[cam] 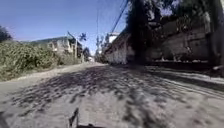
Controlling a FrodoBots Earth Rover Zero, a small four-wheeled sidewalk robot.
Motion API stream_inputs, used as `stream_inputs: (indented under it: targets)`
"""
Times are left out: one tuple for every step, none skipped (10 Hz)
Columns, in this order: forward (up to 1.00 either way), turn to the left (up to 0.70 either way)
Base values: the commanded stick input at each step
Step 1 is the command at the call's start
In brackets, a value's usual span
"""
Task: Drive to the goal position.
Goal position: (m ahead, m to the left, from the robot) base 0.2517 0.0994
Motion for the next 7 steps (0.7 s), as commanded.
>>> stream_inputs:
  targets:
    - [0.70, 0.00]
    - [0.70, 0.00]
    - [0.70, 0.00]
    - [0.70, 0.00]
    - [0.70, 0.00]
    - [0.70, 0.00]
    - [0.70, 0.00]
